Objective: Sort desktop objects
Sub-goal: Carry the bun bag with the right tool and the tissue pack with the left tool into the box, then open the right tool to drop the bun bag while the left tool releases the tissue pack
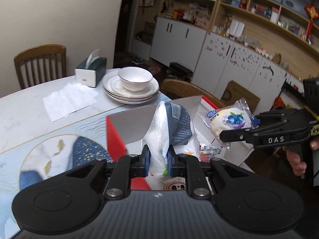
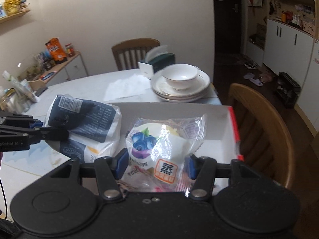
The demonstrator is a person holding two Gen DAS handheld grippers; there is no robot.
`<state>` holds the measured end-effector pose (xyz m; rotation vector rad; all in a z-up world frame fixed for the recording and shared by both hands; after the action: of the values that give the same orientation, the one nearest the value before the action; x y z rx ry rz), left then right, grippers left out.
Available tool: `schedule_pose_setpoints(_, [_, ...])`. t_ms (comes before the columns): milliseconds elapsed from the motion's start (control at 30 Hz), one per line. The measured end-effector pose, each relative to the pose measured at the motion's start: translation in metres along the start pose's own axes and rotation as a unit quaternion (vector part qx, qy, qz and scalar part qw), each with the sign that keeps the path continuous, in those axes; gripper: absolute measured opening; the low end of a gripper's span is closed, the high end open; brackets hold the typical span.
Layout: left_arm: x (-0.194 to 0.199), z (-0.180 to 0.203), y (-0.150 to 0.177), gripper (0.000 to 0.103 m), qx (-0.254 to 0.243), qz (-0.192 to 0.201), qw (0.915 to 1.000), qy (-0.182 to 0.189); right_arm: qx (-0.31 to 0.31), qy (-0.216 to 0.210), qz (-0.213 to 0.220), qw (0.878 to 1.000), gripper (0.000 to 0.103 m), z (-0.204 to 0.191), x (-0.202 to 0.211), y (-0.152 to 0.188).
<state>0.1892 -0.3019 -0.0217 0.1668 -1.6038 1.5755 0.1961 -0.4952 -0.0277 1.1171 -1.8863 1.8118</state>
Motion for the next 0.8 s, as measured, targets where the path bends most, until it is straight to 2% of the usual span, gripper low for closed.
schedule_pose_setpoints(367, [-0.057, 0.015, 0.014, 0.016, -0.031, -0.065, 0.9974, -0.007, 0.000, 0.019, -0.049, 0.999, 0.056, 0.026, -0.034, 0.021])
schedule_pose_setpoints(800, [-0.080, 0.024, 0.027, 0.016, -0.050, -0.101, 0.9935, -0.010, 0.026, 0.041, -0.093, 0.994, 0.056, 0.025, -0.064, 0.043])
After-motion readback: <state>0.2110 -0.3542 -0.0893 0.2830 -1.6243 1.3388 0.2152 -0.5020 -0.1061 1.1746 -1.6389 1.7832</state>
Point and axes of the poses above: each gripper's, at about its wrist camera, not at the fingertips, and x roughly against the way its jaws point, z to its right, y to its underside, the point moved 6 cm from there along -x, roughly the way its jaws point, and after that the axes turned 1 degree about -x, right-handed, at the moved point
